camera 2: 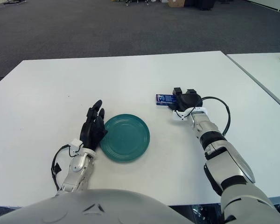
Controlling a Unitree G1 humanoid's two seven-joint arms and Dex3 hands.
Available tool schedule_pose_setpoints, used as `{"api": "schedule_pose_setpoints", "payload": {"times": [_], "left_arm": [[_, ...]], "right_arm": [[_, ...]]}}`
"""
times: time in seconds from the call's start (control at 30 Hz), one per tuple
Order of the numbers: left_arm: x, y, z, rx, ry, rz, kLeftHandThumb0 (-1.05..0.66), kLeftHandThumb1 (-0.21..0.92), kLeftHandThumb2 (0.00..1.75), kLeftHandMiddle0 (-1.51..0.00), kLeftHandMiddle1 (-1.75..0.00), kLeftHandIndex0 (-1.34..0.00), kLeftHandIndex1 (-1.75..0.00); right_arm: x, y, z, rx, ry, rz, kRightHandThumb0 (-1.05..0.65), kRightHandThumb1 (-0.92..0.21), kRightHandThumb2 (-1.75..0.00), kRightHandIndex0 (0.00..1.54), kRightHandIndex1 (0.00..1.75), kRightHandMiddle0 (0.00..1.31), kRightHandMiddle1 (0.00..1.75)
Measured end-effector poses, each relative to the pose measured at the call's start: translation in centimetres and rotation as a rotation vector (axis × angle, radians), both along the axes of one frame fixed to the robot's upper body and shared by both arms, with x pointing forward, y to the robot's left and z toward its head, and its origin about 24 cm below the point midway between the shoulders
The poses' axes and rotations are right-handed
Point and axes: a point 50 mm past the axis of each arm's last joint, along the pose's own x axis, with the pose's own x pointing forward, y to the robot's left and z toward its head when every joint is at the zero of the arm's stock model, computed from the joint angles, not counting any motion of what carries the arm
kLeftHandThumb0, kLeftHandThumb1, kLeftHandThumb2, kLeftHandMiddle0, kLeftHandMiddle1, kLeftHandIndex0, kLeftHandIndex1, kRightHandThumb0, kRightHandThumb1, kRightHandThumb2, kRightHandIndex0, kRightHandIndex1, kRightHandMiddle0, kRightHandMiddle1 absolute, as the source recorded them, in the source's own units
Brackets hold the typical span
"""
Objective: Put the gum into the plate.
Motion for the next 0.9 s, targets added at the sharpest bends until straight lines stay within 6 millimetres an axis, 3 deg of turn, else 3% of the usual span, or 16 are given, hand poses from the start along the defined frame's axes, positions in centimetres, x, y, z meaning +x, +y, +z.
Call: {"api": "schedule_pose_setpoints", "payload": {"times": [0.33, 0.4, 0.47, 0.9], "left_arm": [[0.13, 0.07, 0.35, -0.024, -0.005, 0.01, -0.89, 0.92, 0.8, -0.23, -0.01, 0.0, -0.62], [0.14, 0.11, 0.35, -0.031, -0.003, 0.012, -0.9, 0.92, 0.79, -0.24, -0.01, 0.0, -0.64], [0.14, 0.16, 0.32, -0.042, -0.001, 0.014, -0.91, 0.92, 0.78, -0.25, -0.01, 0.0, -0.66], [0.15, 0.57, 0.13, -0.149, 0.013, 0.015, -0.96, 0.92, 0.76, -0.3, -0.02, 0.0, -0.78]], "right_arm": [[-0.32, -0.44, -0.19, -0.036, -0.046, 0.014, -0.62, -0.92, -0.71, 0.7, 1.75, 0.49, 1.75], [-0.38, -0.56, -0.2, -0.041, -0.054, 0.013, -0.49, -0.78, -0.79, 0.7, 1.75, 0.41, 1.75], [-0.42, -0.64, -0.21, -0.044, -0.062, 0.013, -0.44, -0.73, -0.83, 0.71, 1.75, 0.38, 1.75], [-0.54, -0.62, -0.27, -0.05, -0.088, 0.033, -0.4, -0.66, -0.88, 0.73, 1.75, 0.36, 1.75]]}}
